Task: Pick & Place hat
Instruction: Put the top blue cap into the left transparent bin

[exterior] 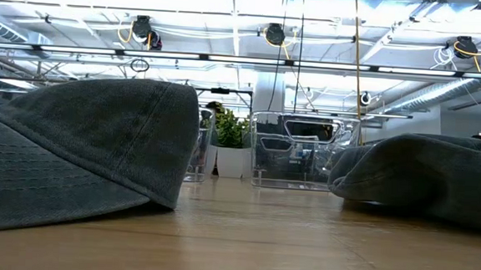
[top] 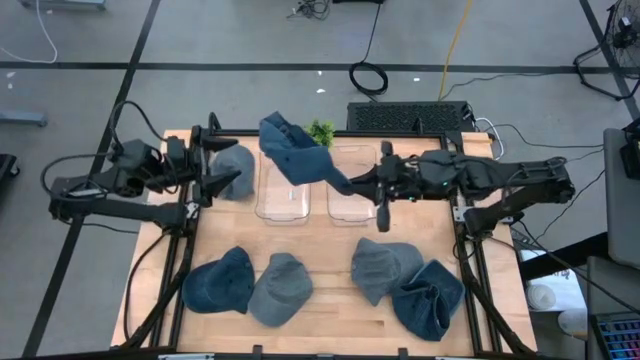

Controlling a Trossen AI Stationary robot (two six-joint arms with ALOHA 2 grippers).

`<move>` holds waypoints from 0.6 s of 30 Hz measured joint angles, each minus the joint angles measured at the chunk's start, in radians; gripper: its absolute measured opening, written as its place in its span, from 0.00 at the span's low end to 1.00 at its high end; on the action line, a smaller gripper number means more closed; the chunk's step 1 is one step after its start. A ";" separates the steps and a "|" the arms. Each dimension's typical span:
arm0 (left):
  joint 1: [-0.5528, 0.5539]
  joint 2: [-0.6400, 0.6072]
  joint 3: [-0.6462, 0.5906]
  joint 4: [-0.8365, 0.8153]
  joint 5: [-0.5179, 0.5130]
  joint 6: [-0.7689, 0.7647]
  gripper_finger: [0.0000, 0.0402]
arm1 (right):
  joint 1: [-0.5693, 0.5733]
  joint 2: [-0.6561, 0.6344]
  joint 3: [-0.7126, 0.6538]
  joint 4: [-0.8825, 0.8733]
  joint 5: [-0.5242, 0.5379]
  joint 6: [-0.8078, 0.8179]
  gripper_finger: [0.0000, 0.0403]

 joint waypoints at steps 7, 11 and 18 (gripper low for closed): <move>0.000 0.159 0.179 -0.078 -0.031 0.074 0.94 | -0.003 -0.052 0.001 -0.067 0.000 0.004 0.00; 0.000 0.242 0.309 -0.182 -0.055 0.105 0.94 | -0.003 -0.076 0.001 -0.078 -0.045 0.015 0.00; -0.001 0.366 0.546 -0.293 -0.001 0.194 0.94 | -0.009 -0.102 0.000 -0.151 -0.088 0.086 0.00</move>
